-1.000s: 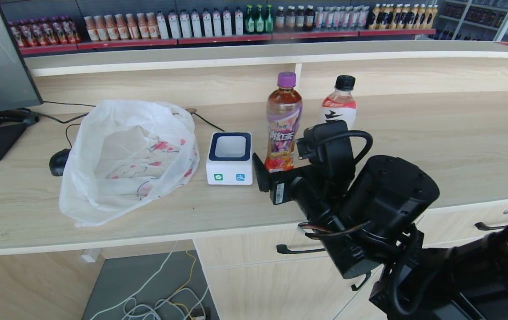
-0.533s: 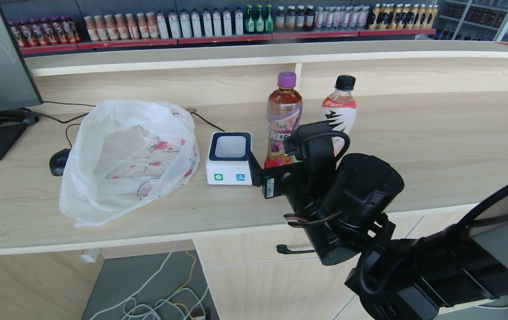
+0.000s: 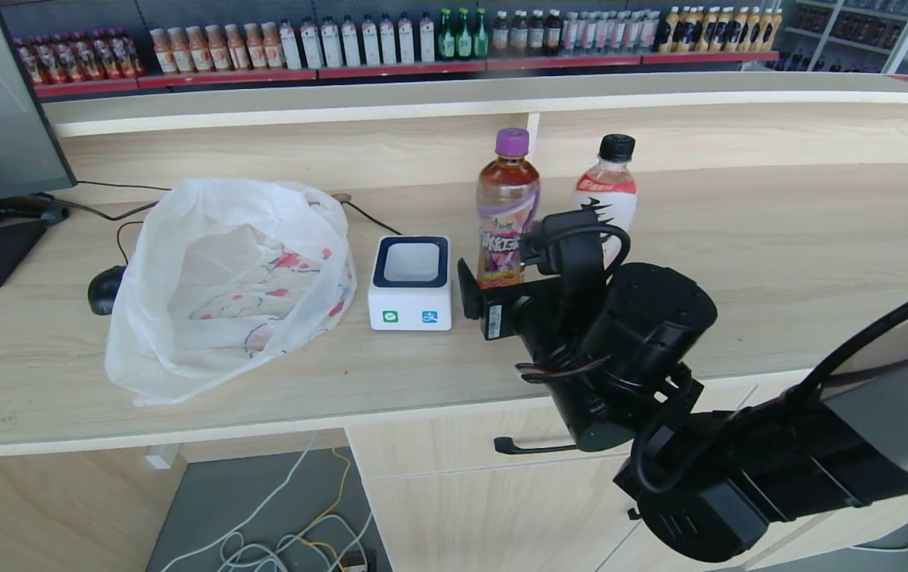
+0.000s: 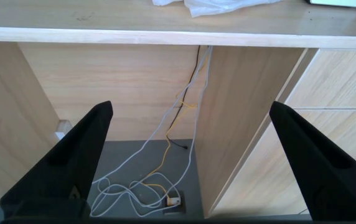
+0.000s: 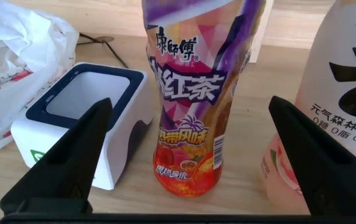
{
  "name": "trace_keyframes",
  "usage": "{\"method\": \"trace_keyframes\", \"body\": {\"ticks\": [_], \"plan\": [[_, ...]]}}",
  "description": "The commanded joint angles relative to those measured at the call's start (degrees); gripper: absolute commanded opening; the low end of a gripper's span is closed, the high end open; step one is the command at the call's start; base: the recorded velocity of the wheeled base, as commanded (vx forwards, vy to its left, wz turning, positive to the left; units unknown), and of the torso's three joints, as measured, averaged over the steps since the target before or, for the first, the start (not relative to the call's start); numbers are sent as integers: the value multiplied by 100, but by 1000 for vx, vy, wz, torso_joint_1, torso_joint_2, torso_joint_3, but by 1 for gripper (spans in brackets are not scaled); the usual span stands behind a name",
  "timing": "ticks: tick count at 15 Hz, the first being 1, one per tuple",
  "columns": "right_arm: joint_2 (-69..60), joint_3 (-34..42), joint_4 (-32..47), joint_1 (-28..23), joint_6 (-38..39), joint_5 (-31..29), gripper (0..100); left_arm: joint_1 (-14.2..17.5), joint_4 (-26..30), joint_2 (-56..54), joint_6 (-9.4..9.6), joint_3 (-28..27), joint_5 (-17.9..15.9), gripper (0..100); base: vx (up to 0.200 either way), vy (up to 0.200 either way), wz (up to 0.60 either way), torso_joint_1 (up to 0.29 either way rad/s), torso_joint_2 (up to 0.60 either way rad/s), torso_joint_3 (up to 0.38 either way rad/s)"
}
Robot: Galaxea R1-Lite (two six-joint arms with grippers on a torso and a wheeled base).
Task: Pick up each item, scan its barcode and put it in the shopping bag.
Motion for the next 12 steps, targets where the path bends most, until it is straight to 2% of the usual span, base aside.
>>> {"method": "trace_keyframes", "body": {"ticks": [1,12], "plan": [[116,-194,-2,-31,6,2,100,0,0,6,-1,0,0,100,0,0,0,0,0,0],[573,-880,7,-242,-3,2,100,0,0,-2,-1,0,0,100,0,0,0,0,0,0]]}}
